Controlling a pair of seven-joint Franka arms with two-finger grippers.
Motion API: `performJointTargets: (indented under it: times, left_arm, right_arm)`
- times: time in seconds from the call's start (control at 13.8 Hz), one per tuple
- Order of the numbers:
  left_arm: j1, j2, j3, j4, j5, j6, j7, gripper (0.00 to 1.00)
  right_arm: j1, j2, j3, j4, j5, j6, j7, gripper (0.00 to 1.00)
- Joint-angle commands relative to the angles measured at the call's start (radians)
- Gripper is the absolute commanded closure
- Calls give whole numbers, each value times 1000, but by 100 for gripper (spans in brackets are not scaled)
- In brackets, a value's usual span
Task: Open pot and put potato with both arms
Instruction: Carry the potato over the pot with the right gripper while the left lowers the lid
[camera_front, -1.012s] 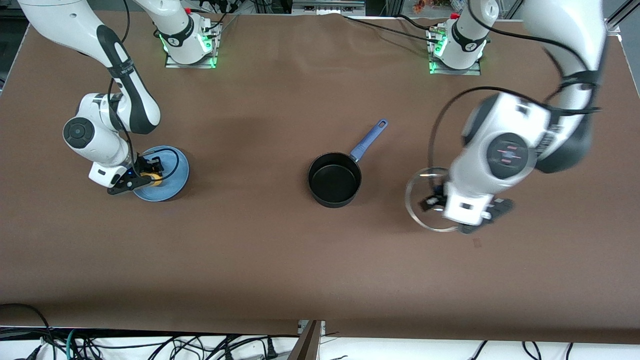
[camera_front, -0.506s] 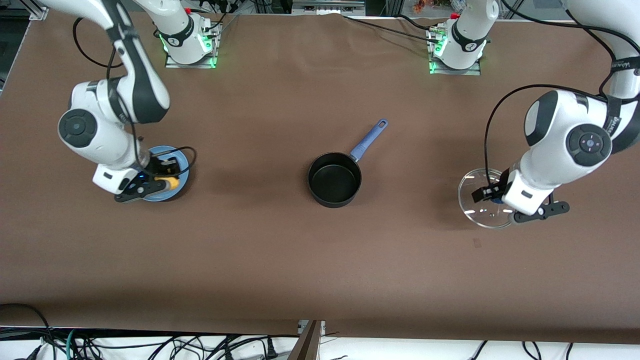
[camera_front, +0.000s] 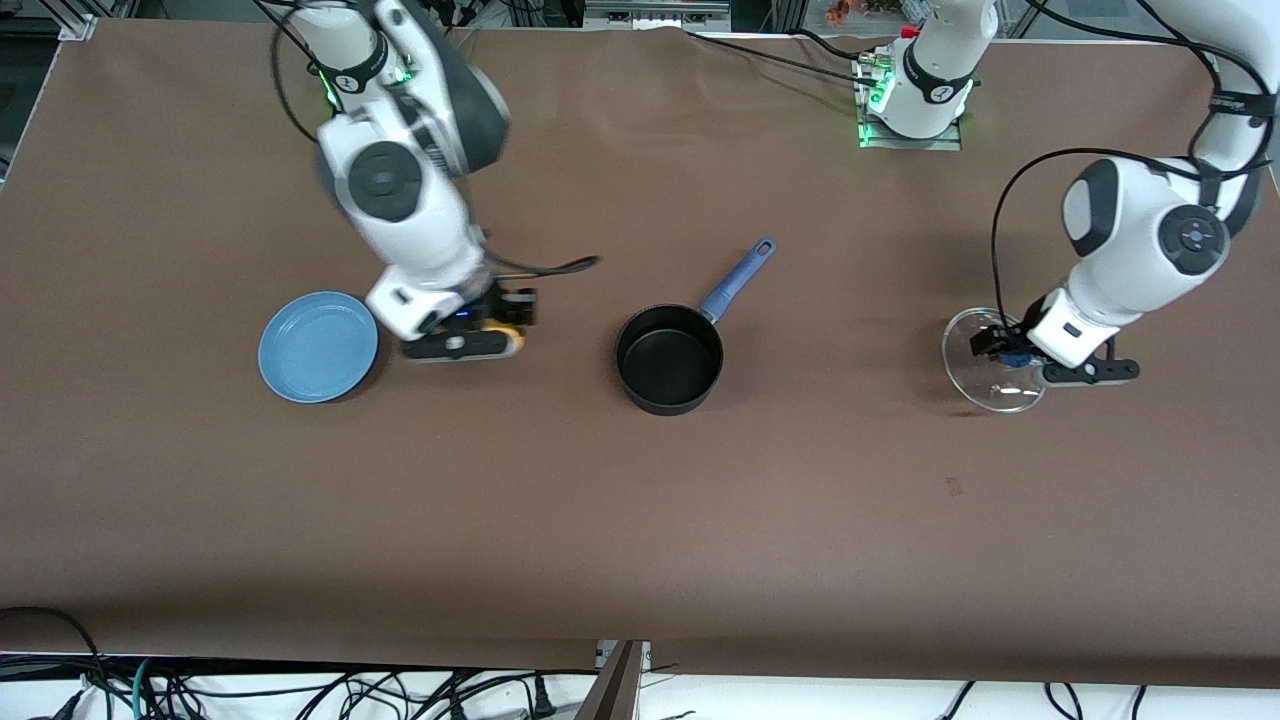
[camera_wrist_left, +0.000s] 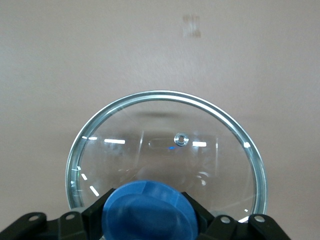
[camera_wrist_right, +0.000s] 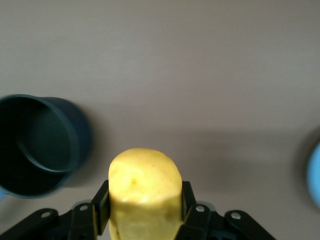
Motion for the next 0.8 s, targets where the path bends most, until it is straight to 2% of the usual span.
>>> performJointTargets:
  times: [0.0,0.22,0.43,0.58,0.72]
  left_arm:
    - [-9,-5,-7,-100,-27,171,19,34]
    - [-25,40,-7,-100,-15,219,18,11]
    - [-26,36,-7,-98,-15,216,16,9]
    - [-26,17,-10,-83,-15,195,16,2]
    - [-28,-28,-12,-60,-15,176,18,0]
  right_arm:
    - [112,153,-9,188,2,-11,204,86]
    - [191,263,-9,308,0,27,321,85]
    - [229,325,-9,320,0,176,413,85]
    - [234,348,-9,320,-6,191,414,85]
    - [248,369,-10,320,-11,191,415,85]
